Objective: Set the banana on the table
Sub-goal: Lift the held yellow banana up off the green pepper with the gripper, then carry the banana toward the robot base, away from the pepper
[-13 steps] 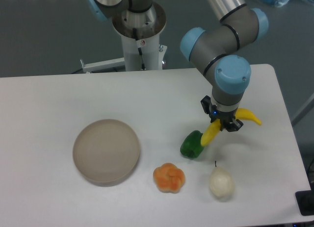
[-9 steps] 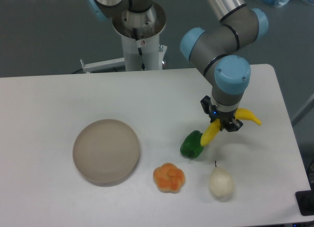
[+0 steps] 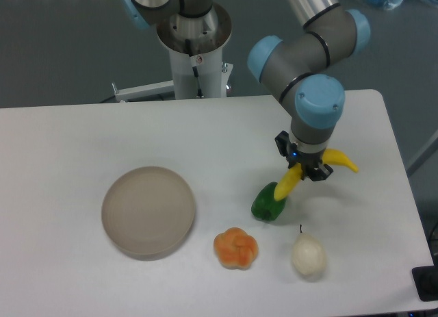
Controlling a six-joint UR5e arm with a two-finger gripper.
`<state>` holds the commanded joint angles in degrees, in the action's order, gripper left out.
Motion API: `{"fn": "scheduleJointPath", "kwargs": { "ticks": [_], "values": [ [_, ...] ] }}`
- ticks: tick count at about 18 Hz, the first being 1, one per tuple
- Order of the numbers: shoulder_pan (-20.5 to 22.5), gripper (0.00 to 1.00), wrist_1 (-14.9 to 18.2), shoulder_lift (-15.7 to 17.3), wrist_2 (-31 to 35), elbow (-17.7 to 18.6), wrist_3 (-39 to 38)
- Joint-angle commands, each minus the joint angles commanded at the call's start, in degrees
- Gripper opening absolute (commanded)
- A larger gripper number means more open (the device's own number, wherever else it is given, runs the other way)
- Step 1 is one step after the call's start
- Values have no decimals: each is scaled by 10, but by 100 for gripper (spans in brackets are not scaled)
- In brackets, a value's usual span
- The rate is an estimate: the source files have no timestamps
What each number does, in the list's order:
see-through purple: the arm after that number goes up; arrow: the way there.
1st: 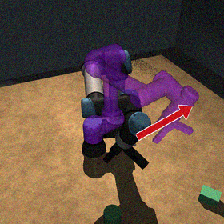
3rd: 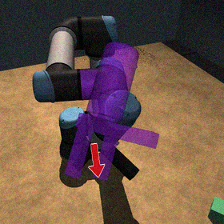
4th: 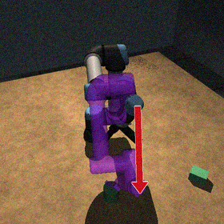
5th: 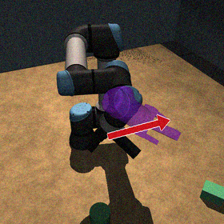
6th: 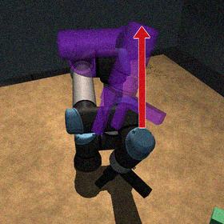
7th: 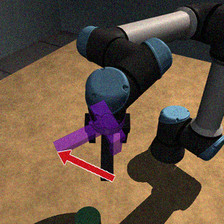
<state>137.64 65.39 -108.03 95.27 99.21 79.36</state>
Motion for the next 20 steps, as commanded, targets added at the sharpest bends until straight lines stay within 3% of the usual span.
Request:
{"fn": "scheduleJointPath", "kwargs": {
  "ticks": [10, 17, 18, 20],
  "values": [
    [-4, 11, -16, 89, 1, 148, 57],
    [-13, 13, -108, 111, 6, 254, 61],
    [-20, 16, -111, 110, 6, 256, 57],
    [-25, 30, -112, 108, 6, 256, 56]
  ]
}}
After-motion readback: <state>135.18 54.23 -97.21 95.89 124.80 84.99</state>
